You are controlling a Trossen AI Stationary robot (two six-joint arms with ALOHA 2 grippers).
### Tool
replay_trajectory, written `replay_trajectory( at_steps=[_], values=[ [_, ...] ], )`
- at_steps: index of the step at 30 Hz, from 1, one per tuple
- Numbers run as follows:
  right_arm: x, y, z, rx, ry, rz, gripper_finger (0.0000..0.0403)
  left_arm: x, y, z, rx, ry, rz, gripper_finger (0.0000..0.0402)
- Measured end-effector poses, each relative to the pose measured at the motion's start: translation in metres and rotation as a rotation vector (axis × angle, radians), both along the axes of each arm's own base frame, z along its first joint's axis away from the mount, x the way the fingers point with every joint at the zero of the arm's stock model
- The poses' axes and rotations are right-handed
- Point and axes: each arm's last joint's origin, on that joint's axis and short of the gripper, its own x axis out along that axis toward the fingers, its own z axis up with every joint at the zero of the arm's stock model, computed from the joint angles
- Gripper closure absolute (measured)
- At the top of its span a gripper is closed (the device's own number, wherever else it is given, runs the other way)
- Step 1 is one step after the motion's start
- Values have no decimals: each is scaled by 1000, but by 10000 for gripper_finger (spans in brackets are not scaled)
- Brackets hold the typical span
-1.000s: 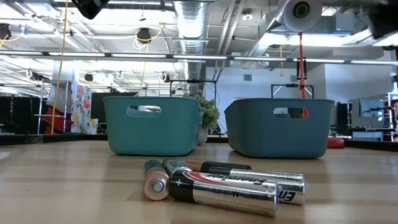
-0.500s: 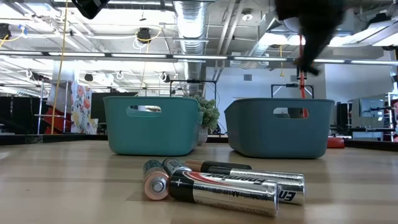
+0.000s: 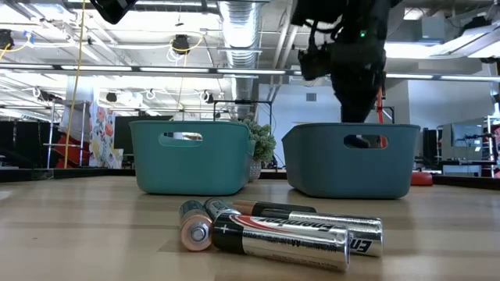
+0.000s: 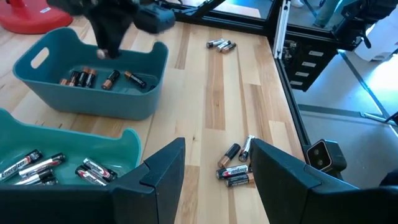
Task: Sort batteries
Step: Put the black battery into the blue bin
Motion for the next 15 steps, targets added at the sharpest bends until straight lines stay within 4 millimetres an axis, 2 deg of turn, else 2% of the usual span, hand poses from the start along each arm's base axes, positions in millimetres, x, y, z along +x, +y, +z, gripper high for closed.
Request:
replay_trajectory(
  at_steps=[5,15],
  values=[
    [9,3,-11,7,-12,19,376,0,0,0,0,0,0,225],
    [13,2,-12,16,-42,-14,293,0,0,0,0,0,0,225]
  ],
)
